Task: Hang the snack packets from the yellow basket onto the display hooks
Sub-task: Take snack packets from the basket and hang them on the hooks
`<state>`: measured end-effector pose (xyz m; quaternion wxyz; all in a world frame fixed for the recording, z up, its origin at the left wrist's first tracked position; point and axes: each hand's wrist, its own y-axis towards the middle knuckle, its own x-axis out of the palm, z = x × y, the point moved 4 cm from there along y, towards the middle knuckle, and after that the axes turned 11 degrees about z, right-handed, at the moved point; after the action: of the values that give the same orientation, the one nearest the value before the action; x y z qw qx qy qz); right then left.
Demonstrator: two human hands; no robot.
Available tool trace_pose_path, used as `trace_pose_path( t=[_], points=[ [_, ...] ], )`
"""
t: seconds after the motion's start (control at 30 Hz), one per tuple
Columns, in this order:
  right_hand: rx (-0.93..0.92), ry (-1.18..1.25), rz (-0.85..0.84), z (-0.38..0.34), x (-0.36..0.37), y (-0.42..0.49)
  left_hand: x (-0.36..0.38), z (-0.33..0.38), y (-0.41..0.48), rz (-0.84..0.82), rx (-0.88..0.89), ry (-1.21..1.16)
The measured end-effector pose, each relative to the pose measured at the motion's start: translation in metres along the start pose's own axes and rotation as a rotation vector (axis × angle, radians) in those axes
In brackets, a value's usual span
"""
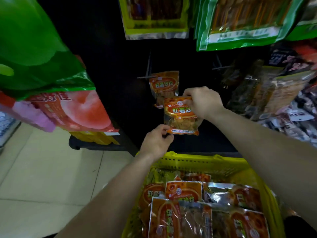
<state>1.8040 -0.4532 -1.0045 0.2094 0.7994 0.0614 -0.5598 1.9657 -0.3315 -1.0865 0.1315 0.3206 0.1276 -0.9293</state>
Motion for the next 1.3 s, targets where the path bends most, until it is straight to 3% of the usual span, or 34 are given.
trace_pose_path(
  t=[0.27, 0.47, 0.57, 0.73, 1.03, 1.3],
  points=[
    [-0.034, -0.009, 0.007, 0.005, 0.098, 0.095, 0.066, -0.034, 0.107, -0.006, 0.036, 0.28],
    [-0.043, 0.061, -0.046, 0.001, 0.125, 0.147, 0.086, -0.051, 0.165, -0.017, -0.1, 0.218],
    [-0.038, 0.045, 0.015, 0.001, 0.129, 0.15, 0.092, -0.055, 0.179, -0.008, -0.106, 0.188],
    [0.106, 0.109, 0.118, 0.032, 0.124, 0.114, 0.092, -0.061, 0.182, -0.018, -0.049, 0.267],
    [0.311, 0.088, -0.265, 0.078, 0.132, 0.007, 0.073, -0.051, 0.151, -0.078, -0.013, 0.25],
    [0.264, 0.116, -0.347, 0.065, 0.091, -0.056, 0.032, -0.033, 0.08, -0.09, -0.009, 0.311]
  ],
)
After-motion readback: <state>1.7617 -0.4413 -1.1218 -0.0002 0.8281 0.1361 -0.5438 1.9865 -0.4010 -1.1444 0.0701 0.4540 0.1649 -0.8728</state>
